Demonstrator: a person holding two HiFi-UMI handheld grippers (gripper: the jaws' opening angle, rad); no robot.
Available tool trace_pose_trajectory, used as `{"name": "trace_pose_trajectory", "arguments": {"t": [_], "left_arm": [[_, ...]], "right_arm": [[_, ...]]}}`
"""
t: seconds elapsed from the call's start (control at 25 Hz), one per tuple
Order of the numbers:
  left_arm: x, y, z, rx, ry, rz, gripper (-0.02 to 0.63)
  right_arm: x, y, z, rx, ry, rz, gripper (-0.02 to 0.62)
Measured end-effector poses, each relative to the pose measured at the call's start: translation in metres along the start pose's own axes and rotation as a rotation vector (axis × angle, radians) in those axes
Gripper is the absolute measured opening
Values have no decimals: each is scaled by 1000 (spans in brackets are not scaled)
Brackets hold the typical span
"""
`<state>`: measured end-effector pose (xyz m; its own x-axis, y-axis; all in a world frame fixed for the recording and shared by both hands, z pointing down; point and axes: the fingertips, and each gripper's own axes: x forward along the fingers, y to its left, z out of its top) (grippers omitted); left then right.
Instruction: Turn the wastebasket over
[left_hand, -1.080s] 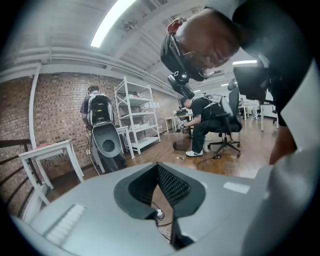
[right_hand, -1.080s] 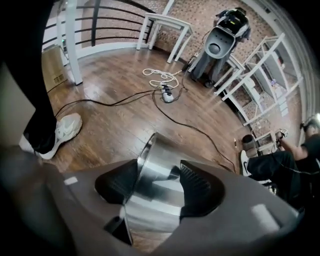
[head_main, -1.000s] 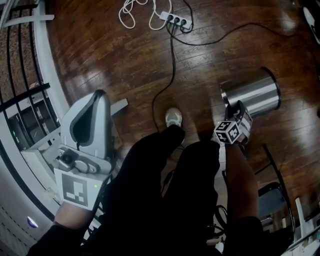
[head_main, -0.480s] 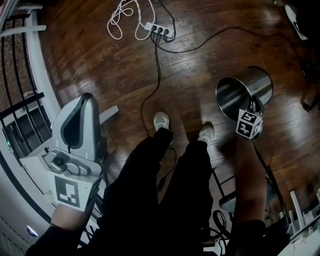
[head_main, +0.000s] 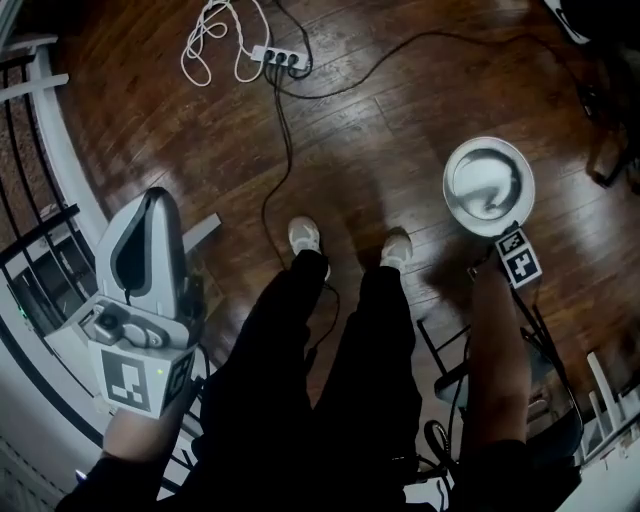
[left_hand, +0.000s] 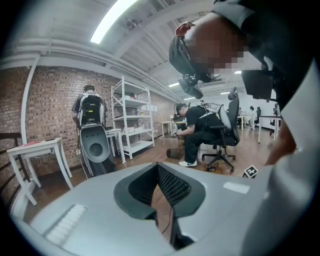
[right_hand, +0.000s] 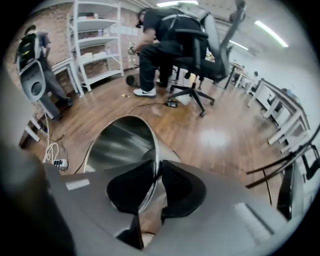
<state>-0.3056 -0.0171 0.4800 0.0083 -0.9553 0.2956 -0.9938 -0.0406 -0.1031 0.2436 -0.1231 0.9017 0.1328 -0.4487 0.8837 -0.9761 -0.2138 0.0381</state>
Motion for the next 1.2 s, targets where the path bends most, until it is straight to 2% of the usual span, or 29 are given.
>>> {"name": "trace_pose_trajectory", "arguments": {"t": [0.16,0.28,0.4,0.52,0.72,0.84,0.96,1.08,1.2], "left_arm": [[10,-17,-5,22,21,-50,0],[19,-30,-6,53,4,-86,0],[29,-43,-3,84,-15,-123,0],[33,-49,0,111,-29,-150,0],[41,-57,7,129,-57,-173,0],[46,-71,20,122,-79,-204,0],[49,-80,32,144,-77,-235,0],[45,-94,50,124,-47,-281,0],[35,-118,91,110,-63,-340,0]], "right_arm": [[2,-50,-56,158,104,-70,66],[8,-66,-102,283,156,-75,67],[11,-78,-131,347,167,-77,63],[13,-87,-145,395,159,-75,63],[12,-84,-142,411,107,-55,71],[-8,-83,-134,363,86,-55,41],[-45,-76,-104,243,22,-19,5],[-110,-60,-43,29,-159,82,3],[-206,-39,29,-197,-391,209,4]]}}
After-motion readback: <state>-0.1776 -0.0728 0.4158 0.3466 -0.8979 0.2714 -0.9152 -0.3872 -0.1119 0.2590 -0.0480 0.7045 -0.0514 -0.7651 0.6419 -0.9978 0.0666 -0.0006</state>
